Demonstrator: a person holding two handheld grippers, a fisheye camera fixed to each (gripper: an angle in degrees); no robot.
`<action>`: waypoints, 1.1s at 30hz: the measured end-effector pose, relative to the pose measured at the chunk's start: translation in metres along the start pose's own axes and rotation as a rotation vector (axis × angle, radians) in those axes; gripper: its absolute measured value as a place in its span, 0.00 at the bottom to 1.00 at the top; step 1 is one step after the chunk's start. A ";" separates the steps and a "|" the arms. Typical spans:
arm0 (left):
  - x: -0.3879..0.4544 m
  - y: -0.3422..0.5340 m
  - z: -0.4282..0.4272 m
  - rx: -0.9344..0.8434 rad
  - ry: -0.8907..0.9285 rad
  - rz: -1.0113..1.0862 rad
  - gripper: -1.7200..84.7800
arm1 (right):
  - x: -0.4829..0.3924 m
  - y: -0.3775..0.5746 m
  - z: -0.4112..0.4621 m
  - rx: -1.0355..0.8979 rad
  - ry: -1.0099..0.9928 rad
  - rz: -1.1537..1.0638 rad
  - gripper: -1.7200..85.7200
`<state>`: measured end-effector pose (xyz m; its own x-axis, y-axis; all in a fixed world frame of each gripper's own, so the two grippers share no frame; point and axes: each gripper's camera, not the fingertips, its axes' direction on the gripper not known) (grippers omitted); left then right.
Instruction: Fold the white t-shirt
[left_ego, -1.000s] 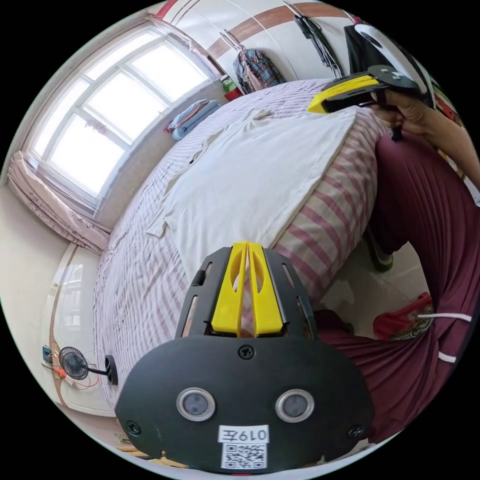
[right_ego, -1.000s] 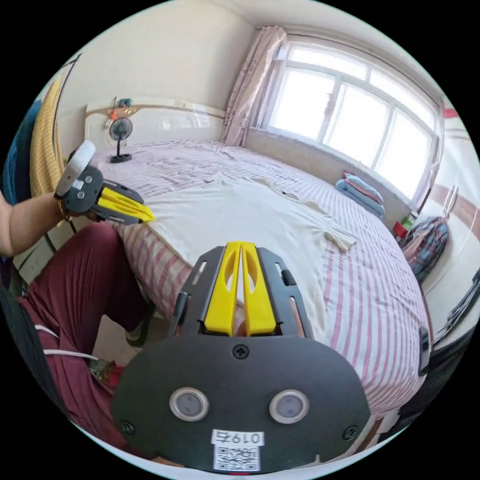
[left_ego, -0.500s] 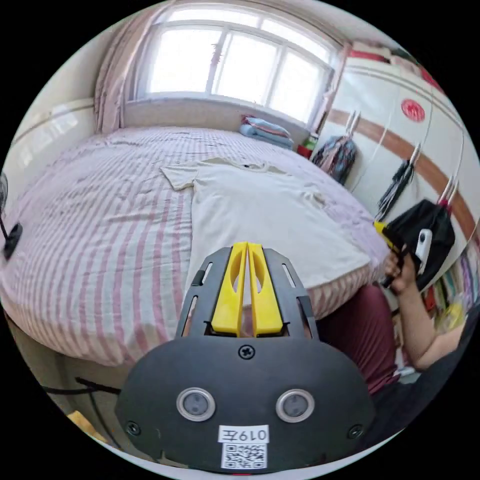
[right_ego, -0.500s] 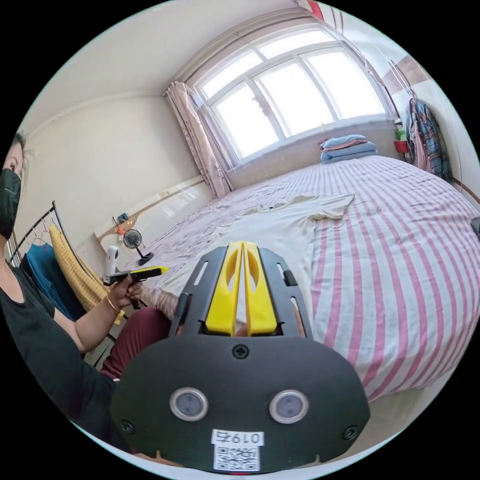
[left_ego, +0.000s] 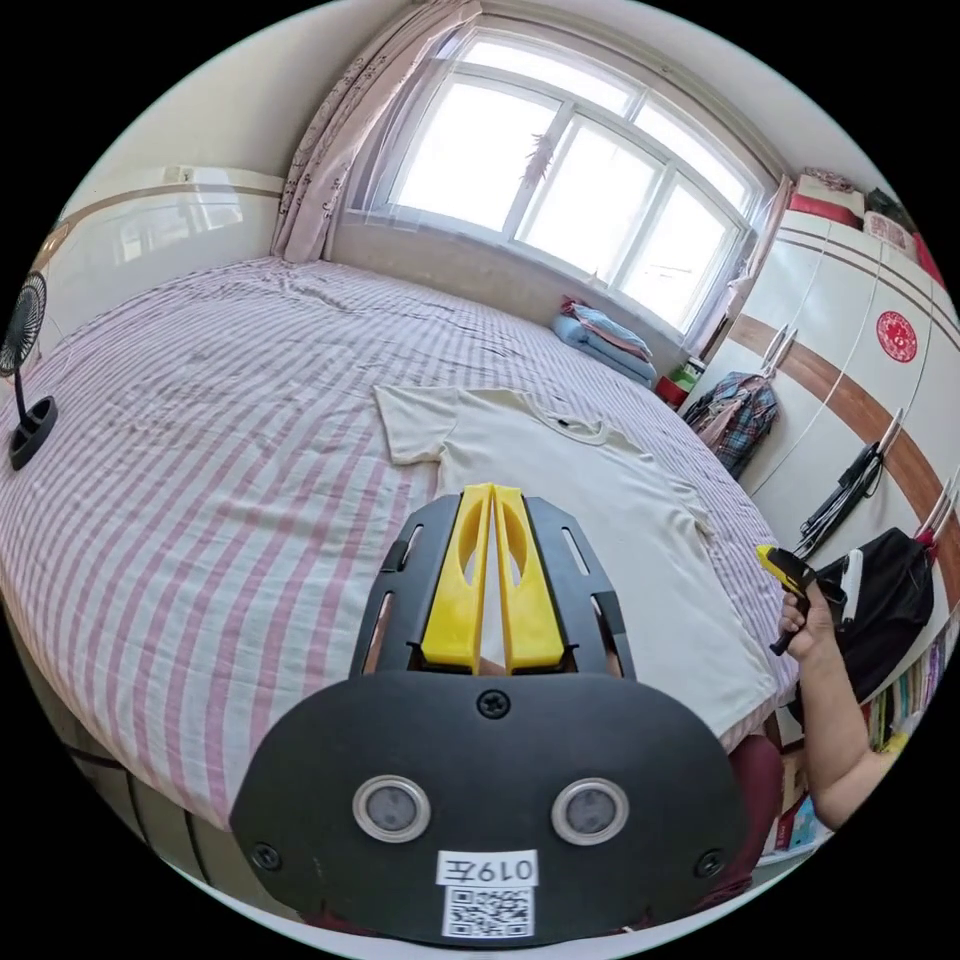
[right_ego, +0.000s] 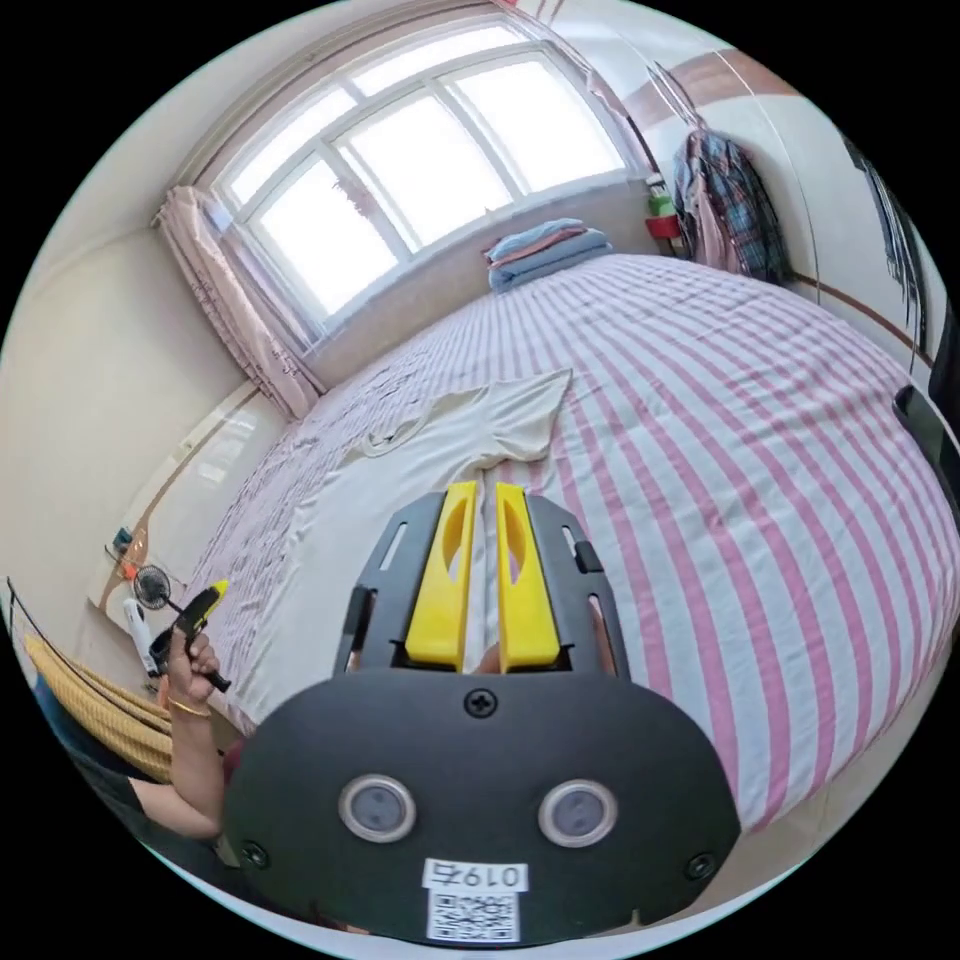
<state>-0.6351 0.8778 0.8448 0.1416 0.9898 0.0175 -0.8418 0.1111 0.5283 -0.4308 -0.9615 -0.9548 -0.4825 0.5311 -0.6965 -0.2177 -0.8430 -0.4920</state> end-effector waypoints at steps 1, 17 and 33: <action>0.007 -0.003 0.010 -0.003 -0.007 0.034 0.03 | 0.018 -0.013 0.027 -0.037 0.000 0.050 0.06; 0.102 0.010 0.092 -0.031 0.444 0.338 0.03 | 0.100 -0.096 0.220 -0.206 0.028 0.106 0.09; 0.364 0.073 0.209 -0.395 0.697 0.714 0.03 | 0.145 -0.201 0.338 -0.195 0.054 0.073 0.10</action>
<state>-0.5356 1.2276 1.0671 -0.6737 0.6559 -0.3405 -0.7384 -0.6163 0.2738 -0.7436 -0.7442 -0.7804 -0.4434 0.4771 -0.7588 -0.0130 -0.8499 -0.5268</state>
